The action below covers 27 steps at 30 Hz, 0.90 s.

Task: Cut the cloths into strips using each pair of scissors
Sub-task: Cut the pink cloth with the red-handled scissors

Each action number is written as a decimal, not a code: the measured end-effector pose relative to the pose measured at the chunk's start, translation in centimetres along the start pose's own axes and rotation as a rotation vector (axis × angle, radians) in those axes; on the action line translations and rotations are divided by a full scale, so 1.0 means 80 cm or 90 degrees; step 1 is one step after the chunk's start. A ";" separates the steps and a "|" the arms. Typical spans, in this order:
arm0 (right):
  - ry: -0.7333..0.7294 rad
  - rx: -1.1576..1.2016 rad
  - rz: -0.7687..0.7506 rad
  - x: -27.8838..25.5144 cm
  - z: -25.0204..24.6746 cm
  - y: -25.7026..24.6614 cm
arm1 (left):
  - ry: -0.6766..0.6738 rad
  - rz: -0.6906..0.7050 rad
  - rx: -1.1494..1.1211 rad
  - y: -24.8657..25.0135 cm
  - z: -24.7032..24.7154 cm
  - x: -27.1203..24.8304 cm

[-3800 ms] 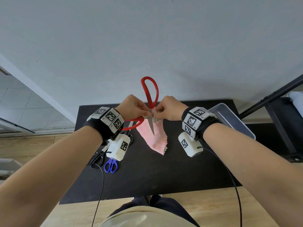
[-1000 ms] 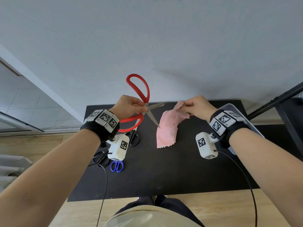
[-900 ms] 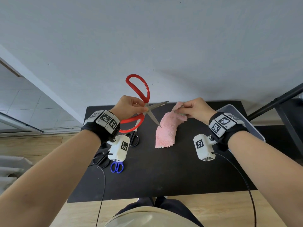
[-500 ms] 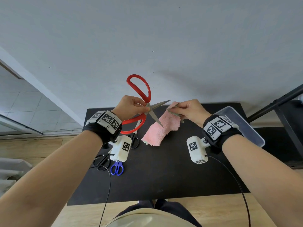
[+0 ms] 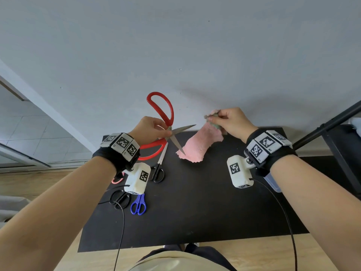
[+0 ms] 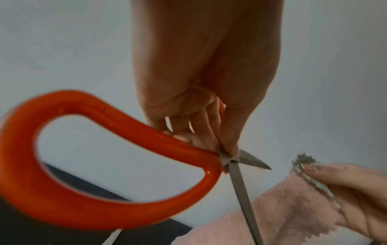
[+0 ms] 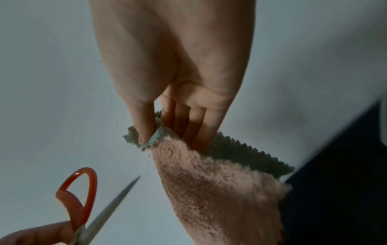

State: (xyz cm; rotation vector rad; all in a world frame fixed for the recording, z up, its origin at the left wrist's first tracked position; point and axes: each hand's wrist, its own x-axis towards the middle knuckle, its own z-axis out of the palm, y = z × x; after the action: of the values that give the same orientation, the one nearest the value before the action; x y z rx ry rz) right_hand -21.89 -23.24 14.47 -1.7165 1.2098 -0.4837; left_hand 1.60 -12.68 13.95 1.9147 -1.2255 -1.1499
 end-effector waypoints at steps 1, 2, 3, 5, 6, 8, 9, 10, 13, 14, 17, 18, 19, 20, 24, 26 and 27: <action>-0.015 0.041 0.024 -0.003 0.002 0.002 | 0.002 0.003 -0.011 0.001 0.000 0.000; -0.033 0.077 0.048 -0.007 0.005 0.003 | 0.007 0.006 -0.017 0.001 0.001 0.000; -0.056 0.102 0.067 -0.010 0.008 0.005 | 0.012 0.008 -0.025 0.002 0.001 0.000; -0.102 0.121 0.081 -0.017 0.018 0.010 | 0.016 0.011 -0.055 0.004 0.005 0.001; -0.118 0.136 0.079 -0.021 0.024 0.011 | 0.015 0.012 -0.070 0.005 0.007 0.001; -0.134 0.176 0.075 -0.027 0.034 0.011 | 0.009 0.018 -0.093 0.009 0.012 -0.001; -0.136 0.191 0.070 -0.028 0.040 0.011 | 0.009 0.025 -0.094 0.010 0.015 -0.001; -0.133 0.193 0.066 -0.028 0.045 0.010 | 0.013 0.033 -0.089 0.012 0.019 -0.001; -0.115 0.163 0.061 -0.027 0.060 0.010 | 0.027 0.040 -0.071 0.015 0.028 -0.001; -0.112 0.155 0.065 -0.027 0.064 0.011 | 0.030 0.039 -0.069 0.017 0.031 -0.001; -0.111 0.147 0.081 -0.028 0.069 0.009 | 0.041 0.033 -0.071 0.020 0.037 -0.004; -0.115 0.146 0.078 -0.028 0.070 0.008 | 0.046 0.032 -0.068 0.021 0.039 -0.004; -0.119 0.138 0.072 -0.028 0.071 0.007 | 0.050 0.031 -0.060 0.021 0.039 -0.004; -0.120 0.127 0.065 -0.029 0.070 0.007 | 0.054 0.031 -0.054 0.022 0.040 -0.004; -0.123 0.084 0.058 -0.031 0.063 0.010 | 0.081 0.021 -0.061 0.021 0.037 -0.004; -0.127 0.069 0.059 -0.031 0.057 0.013 | 0.094 0.009 -0.070 0.020 0.033 -0.003; -0.128 0.065 0.058 -0.031 0.054 0.015 | 0.094 0.004 -0.069 0.020 0.032 -0.003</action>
State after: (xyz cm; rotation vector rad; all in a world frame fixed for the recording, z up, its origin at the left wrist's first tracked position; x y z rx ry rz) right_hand -20.34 -19.14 11.83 -1.5753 1.0948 -0.3047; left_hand -1.41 -13.19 14.17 1.8775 -1.0666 -1.0303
